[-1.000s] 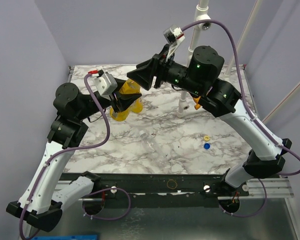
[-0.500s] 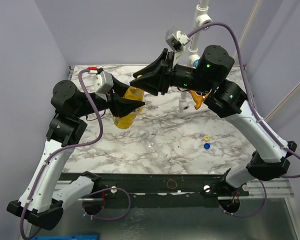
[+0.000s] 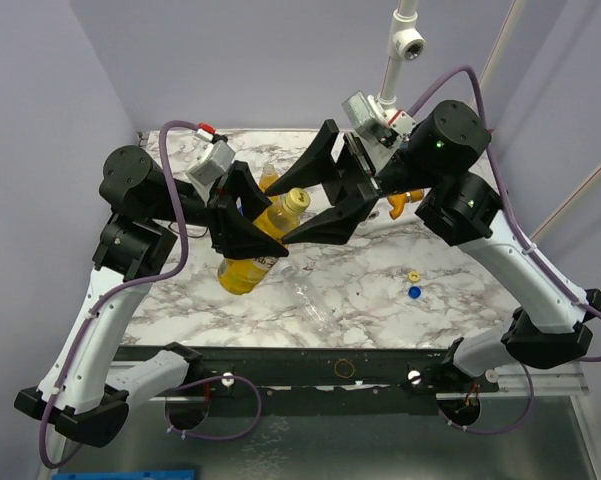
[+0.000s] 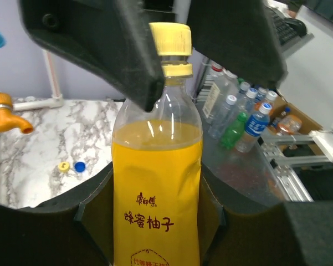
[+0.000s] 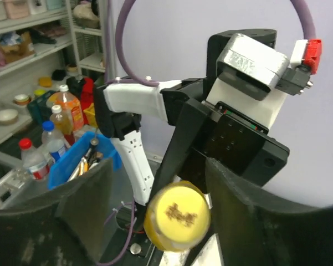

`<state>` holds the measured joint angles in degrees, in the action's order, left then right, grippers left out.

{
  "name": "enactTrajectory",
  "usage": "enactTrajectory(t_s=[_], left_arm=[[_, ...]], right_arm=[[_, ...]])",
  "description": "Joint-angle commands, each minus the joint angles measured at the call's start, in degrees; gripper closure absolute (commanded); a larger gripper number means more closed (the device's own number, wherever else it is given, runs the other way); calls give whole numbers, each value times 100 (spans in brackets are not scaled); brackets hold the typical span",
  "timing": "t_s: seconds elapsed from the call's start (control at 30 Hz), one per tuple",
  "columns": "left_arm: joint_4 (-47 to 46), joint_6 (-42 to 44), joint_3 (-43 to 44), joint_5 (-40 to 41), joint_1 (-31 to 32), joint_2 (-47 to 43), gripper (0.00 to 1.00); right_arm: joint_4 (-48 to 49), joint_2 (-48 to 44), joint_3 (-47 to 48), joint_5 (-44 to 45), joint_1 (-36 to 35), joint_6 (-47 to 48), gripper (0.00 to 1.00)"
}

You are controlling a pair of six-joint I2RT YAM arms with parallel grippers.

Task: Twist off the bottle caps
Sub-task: Unscrew the bottle cap from the plastic bottle.

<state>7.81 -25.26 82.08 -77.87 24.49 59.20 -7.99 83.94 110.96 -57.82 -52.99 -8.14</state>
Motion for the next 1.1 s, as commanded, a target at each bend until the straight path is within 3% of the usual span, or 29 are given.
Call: enactTrajectory(t_s=[0.0,0.07,0.1,0.2,0.33,0.57,0.87,1.07], left_arm=[[-81,300,-185,803,-63,-42,100],[22,792,-268,1428,-69,-125,100],[99,1074,-312,1773,-69,-156,100],[270,1888,-446,2726,-65,-260,100],[273,2733,-635,3746,-67,-353,100],[265,3123,-729,4177,-67,-389,100],[256,3055,-738,4165,-62,-414,100],[232,2877,-716,4068,-66,-427,100]], right_arm=[[-546,-211,107,1799,-141,76,18],[-661,-258,159,2892,-141,88,2],[-888,-187,345,3292,-141,96,0],[-1712,203,1147,4107,-142,-87,0],[-1930,313,1166,4959,-141,-353,0],[-1837,533,1090,5213,-141,-645,2],[-1592,662,1063,5080,-148,-841,26],[-1530,660,1037,4975,-141,-853,55]])
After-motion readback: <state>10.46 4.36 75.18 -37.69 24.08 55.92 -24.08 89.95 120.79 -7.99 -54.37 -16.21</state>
